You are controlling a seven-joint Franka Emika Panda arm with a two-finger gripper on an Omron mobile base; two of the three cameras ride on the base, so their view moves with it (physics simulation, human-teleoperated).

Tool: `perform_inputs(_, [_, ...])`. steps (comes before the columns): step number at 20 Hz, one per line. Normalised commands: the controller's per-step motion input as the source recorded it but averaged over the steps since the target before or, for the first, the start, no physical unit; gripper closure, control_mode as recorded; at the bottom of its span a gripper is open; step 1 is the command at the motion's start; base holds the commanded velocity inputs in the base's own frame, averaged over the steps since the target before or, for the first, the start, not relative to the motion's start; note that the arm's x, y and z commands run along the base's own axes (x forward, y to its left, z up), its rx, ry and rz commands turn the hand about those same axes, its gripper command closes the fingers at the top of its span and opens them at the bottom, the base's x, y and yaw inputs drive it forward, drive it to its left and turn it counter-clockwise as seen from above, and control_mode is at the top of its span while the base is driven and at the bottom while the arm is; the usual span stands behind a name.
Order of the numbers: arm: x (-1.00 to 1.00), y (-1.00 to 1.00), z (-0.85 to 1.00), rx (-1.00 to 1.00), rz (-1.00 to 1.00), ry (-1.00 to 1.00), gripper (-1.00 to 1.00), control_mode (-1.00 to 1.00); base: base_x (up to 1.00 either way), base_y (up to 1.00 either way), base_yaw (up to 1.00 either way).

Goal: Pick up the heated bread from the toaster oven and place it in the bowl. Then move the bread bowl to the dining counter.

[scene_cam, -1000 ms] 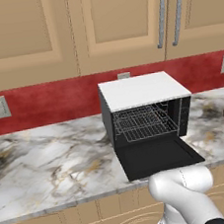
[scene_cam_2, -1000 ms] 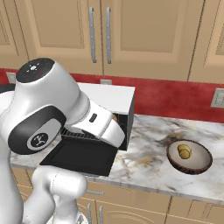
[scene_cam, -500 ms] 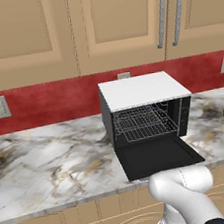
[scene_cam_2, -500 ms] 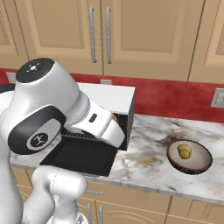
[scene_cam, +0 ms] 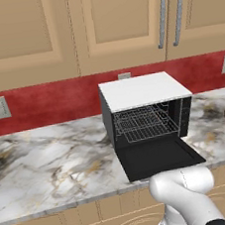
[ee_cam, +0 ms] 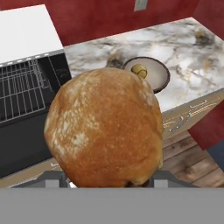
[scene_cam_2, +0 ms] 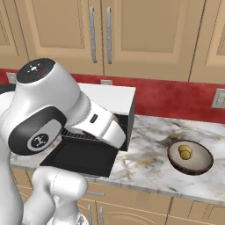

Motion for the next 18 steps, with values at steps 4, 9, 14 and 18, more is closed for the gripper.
perform_inputs(4, [0.03,-0.08,0.0,0.0,0.0,0.0,1.0,-1.0,0.0,0.0,0.0])
perform_inputs(9, [0.23,-0.27,-0.11,0.0,0.0,0.02,1.0,-1.0,0.0,0.0,0.0])
perform_inputs(14, [0.34,-0.56,-0.22,0.01,0.0,0.01,1.0,-1.0,0.0,0.0,0.0])
perform_inputs(18, [0.33,-0.78,-0.2,0.08,0.0,0.03,1.0,-1.0,0.0,0.0,0.0])
